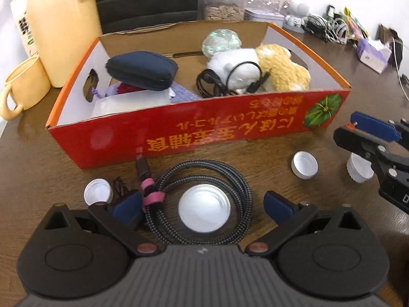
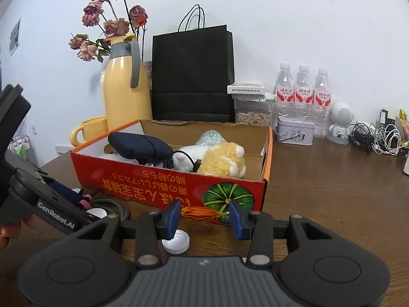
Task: Organize objects
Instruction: 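Grasp the braided cable with pink tie with the left tool while the right tool holds the orange item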
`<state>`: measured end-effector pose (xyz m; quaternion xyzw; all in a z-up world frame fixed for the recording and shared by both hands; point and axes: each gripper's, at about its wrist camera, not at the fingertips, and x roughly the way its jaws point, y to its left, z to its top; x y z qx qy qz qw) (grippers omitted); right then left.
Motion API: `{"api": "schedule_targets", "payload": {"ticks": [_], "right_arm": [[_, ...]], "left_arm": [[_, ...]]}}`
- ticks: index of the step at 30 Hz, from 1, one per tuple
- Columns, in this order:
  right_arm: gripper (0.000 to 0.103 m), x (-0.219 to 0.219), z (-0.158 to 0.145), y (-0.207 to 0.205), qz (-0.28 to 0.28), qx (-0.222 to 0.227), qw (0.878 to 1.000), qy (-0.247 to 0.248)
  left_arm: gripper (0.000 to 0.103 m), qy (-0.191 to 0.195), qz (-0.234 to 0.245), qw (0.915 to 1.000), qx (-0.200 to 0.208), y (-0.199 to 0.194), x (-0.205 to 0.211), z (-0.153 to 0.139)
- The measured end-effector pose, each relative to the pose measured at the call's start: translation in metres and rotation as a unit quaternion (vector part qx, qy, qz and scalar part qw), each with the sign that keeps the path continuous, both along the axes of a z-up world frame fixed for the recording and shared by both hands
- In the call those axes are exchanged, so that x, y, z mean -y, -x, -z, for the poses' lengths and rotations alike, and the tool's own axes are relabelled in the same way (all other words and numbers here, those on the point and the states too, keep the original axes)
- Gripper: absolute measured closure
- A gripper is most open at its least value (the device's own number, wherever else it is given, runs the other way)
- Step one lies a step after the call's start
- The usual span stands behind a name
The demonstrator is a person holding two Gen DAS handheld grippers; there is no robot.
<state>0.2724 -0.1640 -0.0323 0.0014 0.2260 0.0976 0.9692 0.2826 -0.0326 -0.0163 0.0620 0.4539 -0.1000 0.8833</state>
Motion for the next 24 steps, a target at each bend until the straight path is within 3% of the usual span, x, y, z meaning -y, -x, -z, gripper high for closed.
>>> {"api": "schedule_targets", "payload": {"ticks": [6,11,16,24], "right_arm": [[0.063,-0.002,0.001,0.002,-0.002,0.001,1.0,0.003],[0.063,-0.003,0.003,0.002,-0.003,0.0,1.0,0.006],[0.063,-0.002,0.003,0.003,-0.006,0.004,1.0,0.004],[0.063,-0.002,0.002,0.005,-0.009,0.007,1.0,0.0]], "left_arm": [[0.0,-0.042,0.013,0.9989,0.016,0.004,0.011,0.007],[0.0,-0.016,0.014,0.9995,0.023,0.007,0.002,0.001],[0.0,-0.027,0.001,0.9996,0.005,0.001,-0.005,0.006],[0.0,-0.025,-0.01,0.9995,0.017,0.002,0.001,0.008]]}}
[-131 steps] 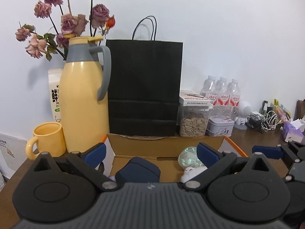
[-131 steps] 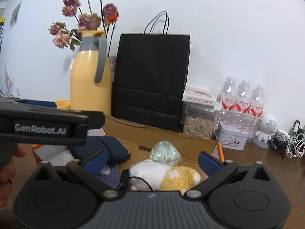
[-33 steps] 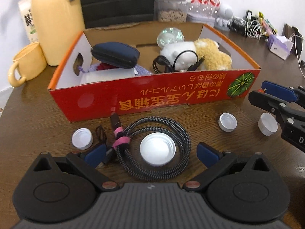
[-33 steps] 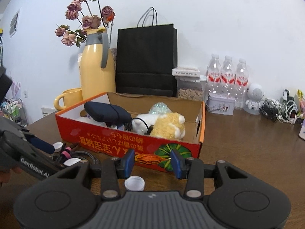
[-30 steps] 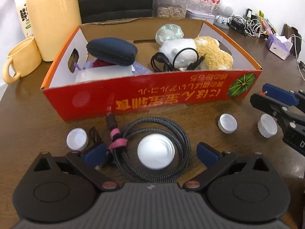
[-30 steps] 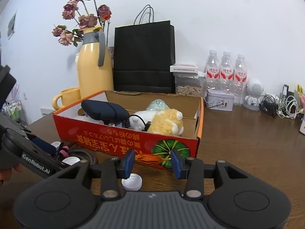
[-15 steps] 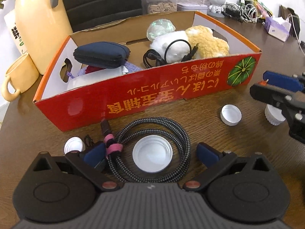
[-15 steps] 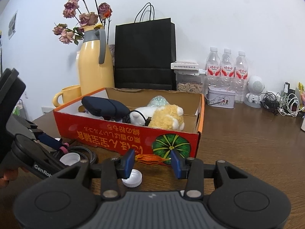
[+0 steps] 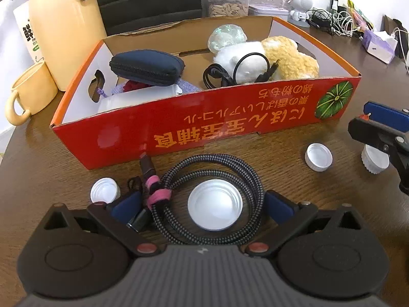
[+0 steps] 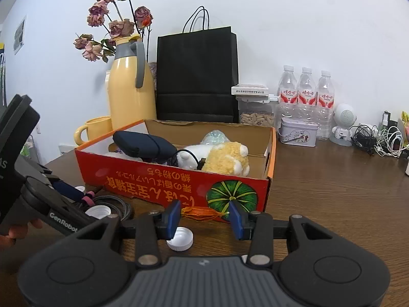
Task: Organize objects
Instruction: 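Grasp the braided cable with pink tie with the left tool while the right tool holds the orange item, then carry the braided cable and orange item into the box and release both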
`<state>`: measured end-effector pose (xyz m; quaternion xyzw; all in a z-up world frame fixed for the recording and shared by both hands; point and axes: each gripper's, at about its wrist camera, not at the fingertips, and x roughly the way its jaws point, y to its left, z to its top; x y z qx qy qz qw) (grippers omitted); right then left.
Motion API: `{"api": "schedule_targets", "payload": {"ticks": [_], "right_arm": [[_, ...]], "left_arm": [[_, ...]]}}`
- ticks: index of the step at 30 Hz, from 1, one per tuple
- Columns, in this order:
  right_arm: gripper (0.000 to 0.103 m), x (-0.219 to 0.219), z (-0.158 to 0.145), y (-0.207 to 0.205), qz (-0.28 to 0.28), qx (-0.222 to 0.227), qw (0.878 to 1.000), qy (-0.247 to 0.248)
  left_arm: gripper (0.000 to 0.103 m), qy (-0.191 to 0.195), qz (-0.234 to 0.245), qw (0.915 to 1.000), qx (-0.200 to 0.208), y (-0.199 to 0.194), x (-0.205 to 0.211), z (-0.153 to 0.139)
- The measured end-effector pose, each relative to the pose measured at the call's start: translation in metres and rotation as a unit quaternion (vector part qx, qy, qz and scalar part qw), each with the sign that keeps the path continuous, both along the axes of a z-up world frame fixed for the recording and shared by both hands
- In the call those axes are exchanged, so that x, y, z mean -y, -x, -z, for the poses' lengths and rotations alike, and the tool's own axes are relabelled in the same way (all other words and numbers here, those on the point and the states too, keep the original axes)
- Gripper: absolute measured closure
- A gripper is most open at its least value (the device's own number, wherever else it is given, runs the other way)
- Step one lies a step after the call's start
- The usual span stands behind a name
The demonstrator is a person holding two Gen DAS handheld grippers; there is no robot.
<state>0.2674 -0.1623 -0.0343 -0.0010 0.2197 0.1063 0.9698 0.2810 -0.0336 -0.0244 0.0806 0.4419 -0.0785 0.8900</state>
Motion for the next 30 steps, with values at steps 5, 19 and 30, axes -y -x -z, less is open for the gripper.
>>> {"api": "schedule_targets", "payload": {"ticks": [5,19,30], "right_arm": [[0.063,0.0,0.0,0.0,0.0,0.0,1.0,0.0],[0.063,-0.002,-0.002,0.005,-0.005,0.015,1.0,0.001],[0.063,-0.024,-0.043,-0.012,-0.011,0.062,0.998,0.031]], "left_arm": [[0.01,0.004,-0.004,0.9995,0.032,0.011,0.001,0.001],[0.011,0.04,-0.017,0.9941,0.099,0.044,-0.008,-0.027],[0.01,0.083,-0.034,0.9791,0.182,0.021,-0.019,-0.082]]}}
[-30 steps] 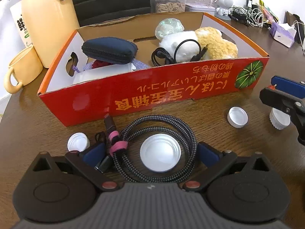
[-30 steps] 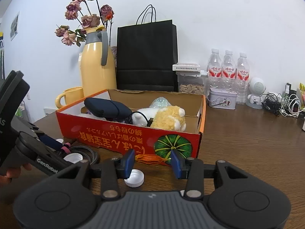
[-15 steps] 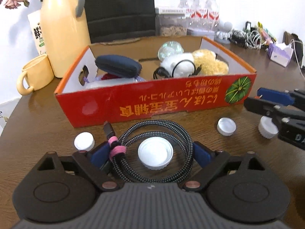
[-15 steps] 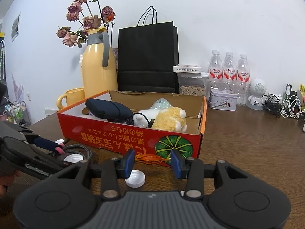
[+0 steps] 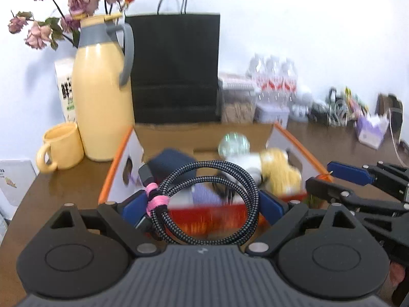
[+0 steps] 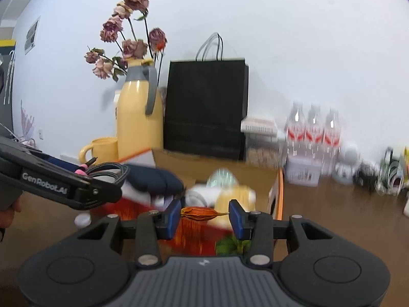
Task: Organize objects
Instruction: 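Carry the braided cable and orange item into the box and release both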
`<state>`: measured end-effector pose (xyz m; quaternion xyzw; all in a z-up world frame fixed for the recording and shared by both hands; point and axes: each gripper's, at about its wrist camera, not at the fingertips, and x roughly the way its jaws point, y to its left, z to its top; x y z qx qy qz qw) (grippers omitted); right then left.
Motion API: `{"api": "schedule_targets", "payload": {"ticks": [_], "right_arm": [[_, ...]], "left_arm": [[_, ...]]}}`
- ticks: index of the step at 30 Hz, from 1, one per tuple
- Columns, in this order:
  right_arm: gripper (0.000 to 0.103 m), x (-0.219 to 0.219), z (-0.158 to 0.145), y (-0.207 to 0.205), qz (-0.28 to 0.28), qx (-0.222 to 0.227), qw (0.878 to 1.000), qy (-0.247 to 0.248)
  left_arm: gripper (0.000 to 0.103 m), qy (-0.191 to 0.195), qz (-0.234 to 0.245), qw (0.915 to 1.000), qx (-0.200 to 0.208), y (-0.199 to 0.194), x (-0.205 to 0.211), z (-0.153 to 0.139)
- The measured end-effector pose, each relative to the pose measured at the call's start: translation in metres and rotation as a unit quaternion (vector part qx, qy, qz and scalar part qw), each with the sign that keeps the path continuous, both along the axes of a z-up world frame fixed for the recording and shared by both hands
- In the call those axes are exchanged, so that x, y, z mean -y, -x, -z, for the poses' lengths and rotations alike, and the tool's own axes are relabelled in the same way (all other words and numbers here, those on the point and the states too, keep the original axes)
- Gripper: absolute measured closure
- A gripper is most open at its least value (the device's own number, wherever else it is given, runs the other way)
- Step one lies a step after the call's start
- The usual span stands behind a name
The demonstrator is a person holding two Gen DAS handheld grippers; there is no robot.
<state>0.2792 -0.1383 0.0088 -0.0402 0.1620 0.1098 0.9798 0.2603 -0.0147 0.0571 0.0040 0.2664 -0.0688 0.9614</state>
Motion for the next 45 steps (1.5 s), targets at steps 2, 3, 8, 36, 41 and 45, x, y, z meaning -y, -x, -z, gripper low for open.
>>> {"api": "schedule_targets", "payload": {"ticks": [2,3,8,36,41,45], "right_arm": [[0.063,-0.007,-0.01,-0.012,-0.001,0.009,1.0,0.008],[0.063,-0.01,-0.014,-0.019,0.0,0.011,1.0,0.011],[0.063,-0.021,-0.02,-0.062,0.011,0.005,1.0,0.019],[0.001,-0.003,0.018,-0.158,0.075,-0.054,0.996,0.001],[0.0,-0.003,0.018,-0.158,0.074,-0.06,0.995,-0.003],[0.0,-0.003,0.016,-0.157,0.072,-0.059,0.996,-0.003]], "left_arm": [[0.01,0.01,-0.005,0.9999,0.01,-0.011,-0.001,-0.005],[0.01,0.014,-0.008,0.9998,0.015,-0.016,-0.001,-0.006],[0.01,0.029,-0.031,0.9986,0.032,-0.05,-0.005,-0.009],[0.0,0.03,-0.082,0.9956,0.033,-0.127,-0.015,0.025],[0.0,0.032,-0.083,0.9956,0.031,-0.129,-0.016,0.026],[0.0,0.031,-0.079,0.9959,0.031,-0.126,-0.015,0.025]]}}
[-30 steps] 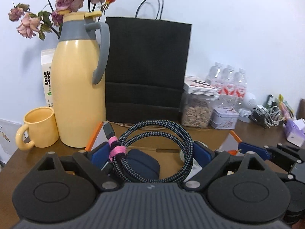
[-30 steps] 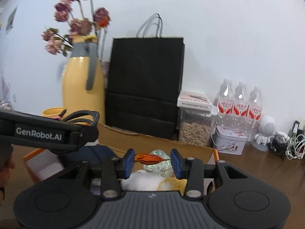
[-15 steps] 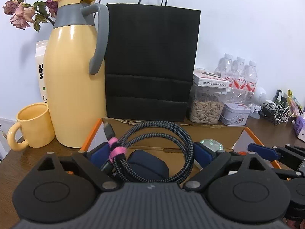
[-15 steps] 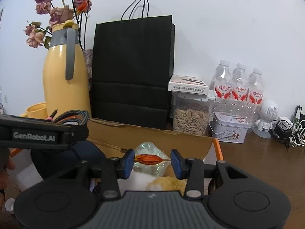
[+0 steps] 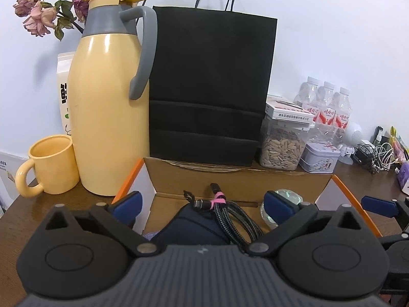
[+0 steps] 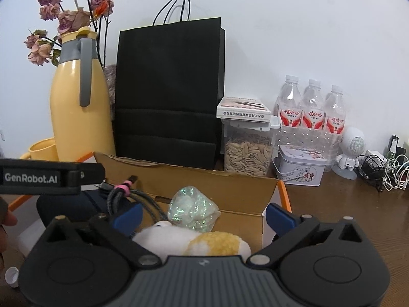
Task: Organize objects
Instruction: 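Carry the braided cable and orange item into the box and release both, then move both tools back over the table toward the white bottle caps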
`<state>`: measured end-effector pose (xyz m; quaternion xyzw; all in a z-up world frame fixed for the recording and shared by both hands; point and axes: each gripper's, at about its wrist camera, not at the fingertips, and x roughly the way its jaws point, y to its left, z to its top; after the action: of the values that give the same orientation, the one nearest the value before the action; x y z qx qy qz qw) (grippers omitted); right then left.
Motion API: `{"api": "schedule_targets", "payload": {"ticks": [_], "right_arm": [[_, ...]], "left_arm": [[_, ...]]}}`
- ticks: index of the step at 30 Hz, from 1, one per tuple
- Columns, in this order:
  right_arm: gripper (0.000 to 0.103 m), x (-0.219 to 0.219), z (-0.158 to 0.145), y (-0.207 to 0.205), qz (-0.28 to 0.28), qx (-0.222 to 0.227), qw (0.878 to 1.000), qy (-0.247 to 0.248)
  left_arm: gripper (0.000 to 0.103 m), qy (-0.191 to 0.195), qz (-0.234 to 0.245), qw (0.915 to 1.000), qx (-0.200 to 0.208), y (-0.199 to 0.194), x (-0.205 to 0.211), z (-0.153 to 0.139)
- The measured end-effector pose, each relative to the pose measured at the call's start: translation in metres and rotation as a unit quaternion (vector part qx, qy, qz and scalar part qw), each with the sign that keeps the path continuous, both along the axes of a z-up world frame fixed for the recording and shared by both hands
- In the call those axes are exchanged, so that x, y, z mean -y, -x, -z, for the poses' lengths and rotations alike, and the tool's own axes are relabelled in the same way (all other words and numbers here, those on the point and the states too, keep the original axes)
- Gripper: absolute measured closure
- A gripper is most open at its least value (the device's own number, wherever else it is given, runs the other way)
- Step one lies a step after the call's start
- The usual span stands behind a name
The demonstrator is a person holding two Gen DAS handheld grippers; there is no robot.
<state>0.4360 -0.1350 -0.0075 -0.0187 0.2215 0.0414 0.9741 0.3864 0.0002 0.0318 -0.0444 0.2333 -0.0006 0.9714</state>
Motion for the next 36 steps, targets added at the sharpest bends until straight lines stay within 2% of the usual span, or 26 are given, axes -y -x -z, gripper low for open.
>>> {"api": "schedule_targets", "payload": {"ticks": [10,18,23,28,36], "right_arm": [[0.0,-0.001,-0.019,0.022,-0.011,0.024,1.0,0.004],[0.0,0.009,-0.042,0.068,-0.014,0.054,0.998,-0.003],[0.0,0.015,-0.046,0.101,-0.012,0.059,0.998,0.0],[0.0,0.022,-0.033,0.131,-0.008,0.034,0.999,0.011],[0.0,0.039,0.008,0.165,0.004,-0.04,0.999,0.027]], "left_arm": [[0.0,0.003,0.014,0.9996,0.026,0.031,-0.001,-0.017],[0.0,-0.006,0.019,0.9991,0.037,0.078,-0.011,-0.025],[0.0,-0.004,0.013,0.9993,0.034,0.107,-0.02,-0.026],[0.0,0.0,0.0,0.9998,0.019,0.135,-0.036,-0.02],[0.0,-0.012,-0.025,0.9993,-0.026,0.169,-0.061,0.004]]}}
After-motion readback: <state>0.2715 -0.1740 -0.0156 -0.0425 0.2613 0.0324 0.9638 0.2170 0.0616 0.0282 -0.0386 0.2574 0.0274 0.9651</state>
